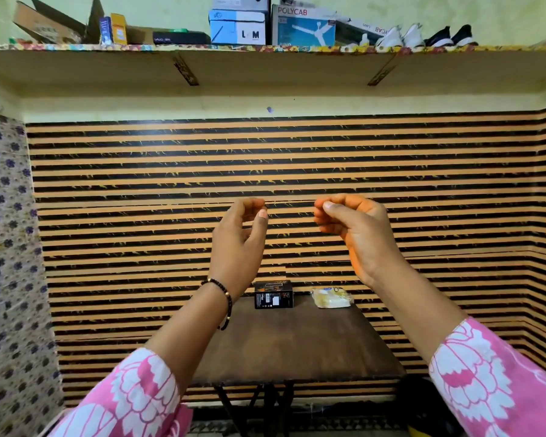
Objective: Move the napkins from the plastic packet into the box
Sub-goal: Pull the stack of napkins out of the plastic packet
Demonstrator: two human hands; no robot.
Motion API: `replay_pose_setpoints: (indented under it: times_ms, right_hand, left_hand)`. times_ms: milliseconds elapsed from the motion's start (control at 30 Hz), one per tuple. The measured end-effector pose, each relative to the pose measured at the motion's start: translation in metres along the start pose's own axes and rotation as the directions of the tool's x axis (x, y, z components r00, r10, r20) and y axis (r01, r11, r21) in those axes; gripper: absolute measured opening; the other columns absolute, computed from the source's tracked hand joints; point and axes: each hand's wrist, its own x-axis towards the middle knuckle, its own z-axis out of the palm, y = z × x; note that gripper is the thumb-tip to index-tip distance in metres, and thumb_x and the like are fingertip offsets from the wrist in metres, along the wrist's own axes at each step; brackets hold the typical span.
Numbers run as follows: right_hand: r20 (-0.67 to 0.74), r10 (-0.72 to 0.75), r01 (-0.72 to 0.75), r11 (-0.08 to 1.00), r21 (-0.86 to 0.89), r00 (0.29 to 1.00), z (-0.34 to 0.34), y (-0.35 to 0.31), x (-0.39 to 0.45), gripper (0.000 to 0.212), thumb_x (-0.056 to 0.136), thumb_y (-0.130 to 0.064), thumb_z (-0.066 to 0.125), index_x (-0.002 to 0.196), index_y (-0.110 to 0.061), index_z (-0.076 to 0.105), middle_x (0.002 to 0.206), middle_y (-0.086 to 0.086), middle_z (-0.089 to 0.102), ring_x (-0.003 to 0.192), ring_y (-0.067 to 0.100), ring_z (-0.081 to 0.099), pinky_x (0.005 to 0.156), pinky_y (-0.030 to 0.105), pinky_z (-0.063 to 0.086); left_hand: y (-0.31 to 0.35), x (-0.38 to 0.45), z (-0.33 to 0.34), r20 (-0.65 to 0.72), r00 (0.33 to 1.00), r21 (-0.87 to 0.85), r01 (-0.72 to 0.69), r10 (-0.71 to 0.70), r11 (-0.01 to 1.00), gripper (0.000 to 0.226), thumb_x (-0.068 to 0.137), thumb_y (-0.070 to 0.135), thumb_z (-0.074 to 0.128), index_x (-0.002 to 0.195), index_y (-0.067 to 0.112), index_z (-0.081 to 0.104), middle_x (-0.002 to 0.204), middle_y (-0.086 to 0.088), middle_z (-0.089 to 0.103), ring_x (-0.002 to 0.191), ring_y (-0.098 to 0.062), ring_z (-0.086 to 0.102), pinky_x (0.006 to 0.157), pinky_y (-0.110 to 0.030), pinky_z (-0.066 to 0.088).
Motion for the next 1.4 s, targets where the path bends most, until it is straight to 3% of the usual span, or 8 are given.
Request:
replay_pose_setpoints:
  times_ms: [333, 633, 733, 1033, 1267, 1400]
  right_hand:
    - [-0.016, 0.015, -0.015, 1.000, 0.015, 1.000, -0.035, 0.032, 0.023, 0.020, 0.089, -0.004, 0.053, 0.084, -0.013, 0.070, 0.081, 0.004, 0.069, 0.086, 0.020, 0.065, 0.083, 0.034, 0.052]
    - [-0.025, 0.069, -0.068, 0.996, 0.056, 0.997, -0.060, 0.101, 0.039, 0.020, 0.089, -0.003, 0.053, 0.085, -0.012, 0.071, 0.082, 0.004, 0.070, 0.086, 0.019, 0.065, 0.079, 0.031, 0.052]
    - [-0.045, 0.118, -0.113, 0.988, 0.103, 0.992, -0.066, 0.137, 0.044, 0.021, 0.088, -0.003, 0.053, 0.082, -0.012, 0.071, 0.079, 0.002, 0.070, 0.084, 0.020, 0.065, 0.077, 0.030, 0.052]
    - [-0.148, 0.307, -0.276, 0.941, 0.196, 0.940, -0.076, 0.259, 0.075, 0.030, 0.088, 0.000, 0.051, 0.071, -0.015, 0.072, 0.067, 0.000, 0.070, 0.074, 0.016, 0.063, 0.070, 0.025, 0.052]
    - [-0.245, 0.364, -0.351, 0.932, 0.096, 0.899, -0.082, 0.349, 0.097, 0.024, 0.086, 0.002, 0.053, 0.077, -0.012, 0.071, 0.070, 0.002, 0.070, 0.074, 0.017, 0.064, 0.068, 0.024, 0.052]
    - [-0.306, 0.442, -0.433, 0.896, 0.102, 0.843, -0.095, 0.396, 0.101, 0.025, 0.086, 0.003, 0.053, 0.076, -0.011, 0.070, 0.070, 0.004, 0.068, 0.074, 0.018, 0.063, 0.067, 0.026, 0.051]
  left_hand:
    - [-0.020, 0.008, 0.044, -0.049, 0.997, -0.025, 0.051, -0.052, 0.998, 0.023, 0.094, 0.023, 0.047, 0.114, 0.017, 0.057, 0.106, 0.003, 0.062, 0.094, -0.002, 0.057, 0.070, -0.004, 0.044]
    - [-0.069, -0.004, 0.086, 0.005, 0.993, -0.133, 0.116, -0.116, 0.984, 0.016, 0.094, 0.024, 0.047, 0.106, 0.032, 0.054, 0.102, 0.015, 0.061, 0.094, 0.006, 0.057, 0.074, -0.008, 0.047]
    - [-0.101, -0.014, 0.100, 0.029, 0.985, -0.178, 0.171, -0.168, 0.969, 0.017, 0.094, 0.023, 0.047, 0.103, 0.035, 0.054, 0.104, 0.015, 0.062, 0.099, 0.002, 0.059, 0.079, -0.015, 0.049]
    - [-0.219, -0.017, 0.148, 0.083, 0.912, -0.296, 0.408, -0.402, 0.864, 0.017, 0.093, 0.018, 0.050, 0.103, 0.027, 0.061, 0.101, 0.010, 0.067, 0.098, -0.002, 0.062, 0.081, -0.022, 0.050]
    - [-0.312, -0.013, 0.196, 0.182, 0.825, -0.297, 0.565, -0.535, 0.770, 0.017, 0.093, 0.011, 0.049, 0.099, 0.016, 0.064, 0.092, 0.004, 0.070, 0.093, -0.008, 0.065, 0.088, -0.038, 0.052]
    - [-0.349, -0.016, 0.224, 0.233, 0.766, -0.293, 0.642, -0.599, 0.709, 0.017, 0.093, 0.008, 0.049, 0.097, 0.013, 0.064, 0.092, -0.002, 0.070, 0.089, -0.008, 0.066, 0.085, -0.033, 0.051]
